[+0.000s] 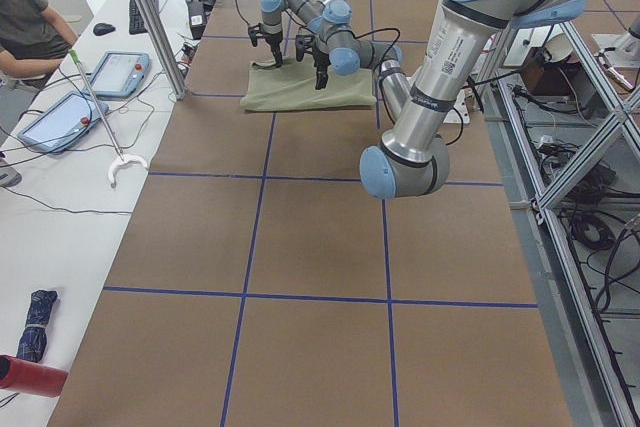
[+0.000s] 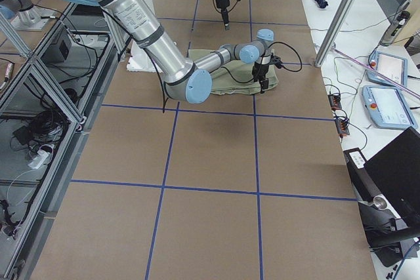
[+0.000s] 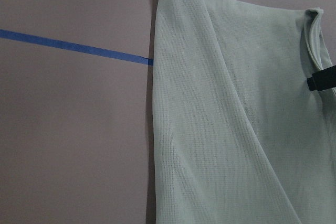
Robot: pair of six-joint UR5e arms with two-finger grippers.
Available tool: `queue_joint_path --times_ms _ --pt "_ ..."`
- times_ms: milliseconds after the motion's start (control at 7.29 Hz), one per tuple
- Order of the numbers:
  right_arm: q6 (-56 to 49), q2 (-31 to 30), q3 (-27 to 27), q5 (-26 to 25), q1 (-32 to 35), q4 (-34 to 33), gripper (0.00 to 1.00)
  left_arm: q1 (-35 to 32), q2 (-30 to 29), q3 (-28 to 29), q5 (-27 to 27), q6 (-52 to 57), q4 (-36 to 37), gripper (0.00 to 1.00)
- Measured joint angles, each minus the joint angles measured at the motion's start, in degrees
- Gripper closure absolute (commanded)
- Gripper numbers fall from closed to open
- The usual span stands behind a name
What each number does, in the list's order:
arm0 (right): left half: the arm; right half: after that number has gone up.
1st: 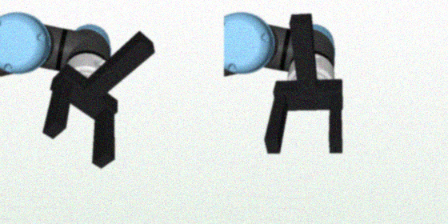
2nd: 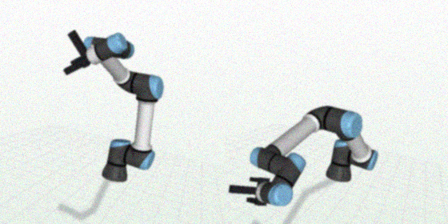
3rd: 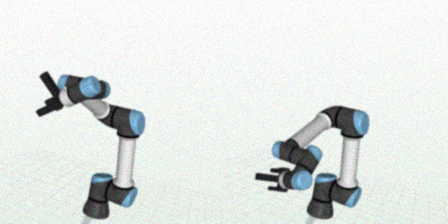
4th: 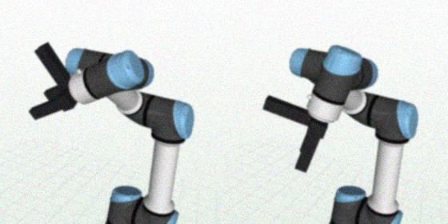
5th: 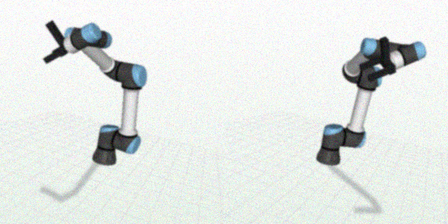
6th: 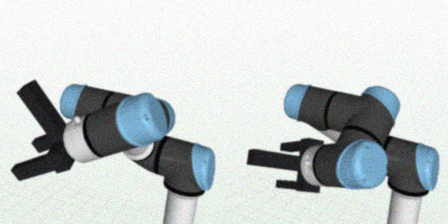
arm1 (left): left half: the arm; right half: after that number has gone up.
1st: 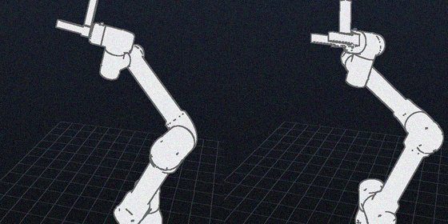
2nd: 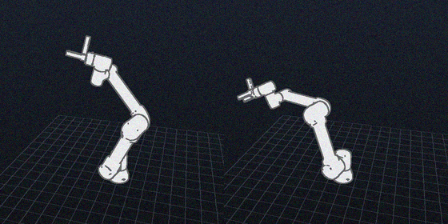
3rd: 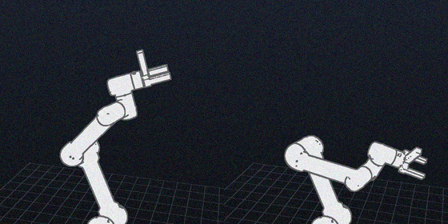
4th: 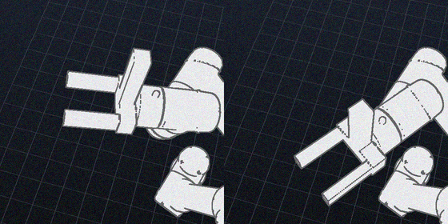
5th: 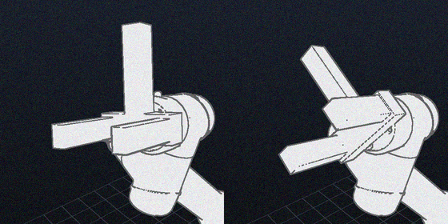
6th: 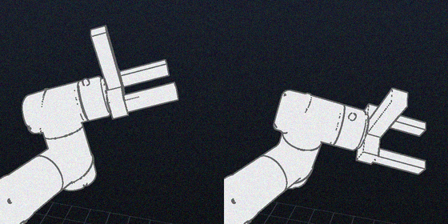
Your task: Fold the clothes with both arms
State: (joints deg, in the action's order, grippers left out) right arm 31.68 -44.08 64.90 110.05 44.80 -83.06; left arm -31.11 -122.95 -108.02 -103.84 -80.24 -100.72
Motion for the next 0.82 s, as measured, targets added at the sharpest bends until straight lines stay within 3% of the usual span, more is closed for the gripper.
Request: queue_joint_path --times_ms 548,822 --pt "-4.47 -0.1 -1.54 1.67 4.76 0.12 0.0 0.14 0.07 0.2 0.04 -0.09 -0.08 0.0" --pt "-3.88 -1.86 4.69 7.38 6.32 -1.45 0.0 2.59 2.03 0.11 0.16 -6.52 -4.05 0.0"
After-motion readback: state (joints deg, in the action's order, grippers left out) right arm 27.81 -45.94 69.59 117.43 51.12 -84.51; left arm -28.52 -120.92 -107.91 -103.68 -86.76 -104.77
